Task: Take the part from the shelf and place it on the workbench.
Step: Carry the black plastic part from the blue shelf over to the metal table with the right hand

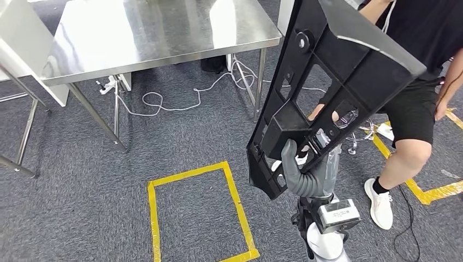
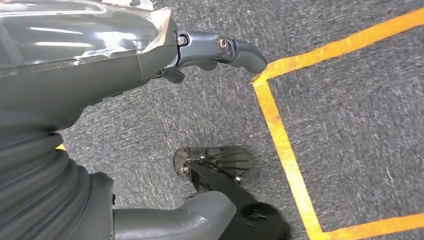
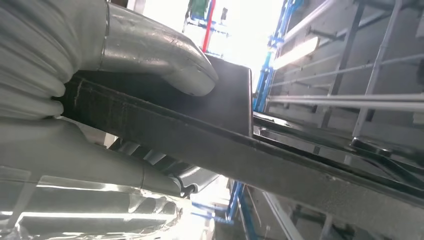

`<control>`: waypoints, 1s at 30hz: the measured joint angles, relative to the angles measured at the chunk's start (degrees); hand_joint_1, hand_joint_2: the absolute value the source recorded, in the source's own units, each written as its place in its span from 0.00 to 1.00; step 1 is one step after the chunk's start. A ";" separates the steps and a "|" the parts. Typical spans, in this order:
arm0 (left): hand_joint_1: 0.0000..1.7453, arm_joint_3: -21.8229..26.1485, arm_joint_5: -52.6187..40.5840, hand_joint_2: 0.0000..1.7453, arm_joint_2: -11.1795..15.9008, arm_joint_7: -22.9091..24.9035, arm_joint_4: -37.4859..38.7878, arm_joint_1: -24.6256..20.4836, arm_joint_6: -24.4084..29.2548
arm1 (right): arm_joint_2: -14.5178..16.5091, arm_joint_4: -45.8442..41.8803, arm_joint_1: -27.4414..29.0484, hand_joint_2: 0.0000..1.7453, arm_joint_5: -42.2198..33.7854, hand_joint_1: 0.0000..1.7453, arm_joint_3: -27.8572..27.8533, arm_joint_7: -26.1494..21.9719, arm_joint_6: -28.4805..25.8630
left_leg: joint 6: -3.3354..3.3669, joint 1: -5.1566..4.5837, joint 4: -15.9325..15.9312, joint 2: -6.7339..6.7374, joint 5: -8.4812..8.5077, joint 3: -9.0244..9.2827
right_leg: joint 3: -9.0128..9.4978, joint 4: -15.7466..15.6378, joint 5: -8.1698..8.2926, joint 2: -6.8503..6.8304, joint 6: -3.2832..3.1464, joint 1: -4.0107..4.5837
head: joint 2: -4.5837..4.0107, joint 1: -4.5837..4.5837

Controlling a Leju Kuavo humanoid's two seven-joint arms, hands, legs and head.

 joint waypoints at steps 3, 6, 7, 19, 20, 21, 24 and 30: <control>0.00 0.14 0.01 1.00 0.04 0.01 -0.01 0.06 0.03 | 0.04 0.02 -0.14 1.00 0.00 1.00 0.03 0.03 0.03 | 0.31 -0.01 -4.64 0.80 4.06 1.56 | 0.37 0.01 -0.32 -1.23 0.03 0.09 | 0.00 -0.01; 0.00 0.18 0.01 1.00 0.15 -0.02 -0.02 -0.14 0.14 | 0.23 0.02 -0.46 1.00 -0.01 1.00 0.02 0.05 0.03 | 1.26 -0.59 -14.79 3.81 8.19 6.52 | 0.91 0.03 -0.86 -2.30 0.69 0.69 | 0.00 0.09; 0.00 0.19 0.01 1.00 0.16 -0.03 -0.02 -0.22 0.17 | 0.30 0.03 -0.53 1.00 -0.02 1.00 0.02 0.08 0.04 | 1.49 -0.86 -15.74 4.12 8.30 6.86 | 0.98 -0.01 -0.98 -2.71 0.96 0.90 | 0.00 0.16; 0.00 0.26 -0.27 1.00 0.04 -0.43 -0.04 -0.34 0.21 | 0.31 0.20 -0.96 1.00 -0.02 1.00 0.04 0.44 0.10 | 3.36 -0.99 -17.27 -0.99 8.74 8.37 | -4.33 7.89 -2.70 0.93 2.75 1.08 | -0.01 0.77; 0.00 0.27 -0.34 1.00 0.02 -0.56 -0.04 -0.34 0.19 | 0.33 0.19 -1.02 1.00 -0.01 1.00 0.05 0.50 0.10 | 3.15 -1.15 -17.14 -1.26 8.54 8.45 | -2.58 4.05 -1.06 1.00 2.68 1.15 | 0.00 0.74; 0.00 0.27 -0.40 1.00 0.01 -0.74 -0.04 -0.35 0.17 | 0.35 0.18 -1.08 1.00 0.02 1.00 0.05 0.55 0.10 | 2.98 -1.31 -16.99 -1.43 8.31 8.47 | -1.31 1.22 0.07 1.06 2.43 1.11 | 0.00 0.72; 0.00 0.27 -0.51 1.00 0.08 -1.25 -0.04 -0.23 0.17 | 0.45 0.15 -1.15 1.00 0.12 1.00 0.02 0.63 0.10 | 3.43 -1.51 -16.76 -1.52 7.67 8.42 | -0.47 -0.46 0.65 1.19 1.60 1.07 | 0.00 0.67; 0.00 0.27 -0.69 1.00 0.13 -1.54 -0.04 -0.16 0.16 | 0.48 0.15 -1.13 1.00 0.16 1.00 -0.11 0.67 0.11 | 3.34 -1.30 -17.15 -1.42 7.81 8.80 | -0.41 -0.43 0.58 1.34 1.24 1.29 | 0.00 0.68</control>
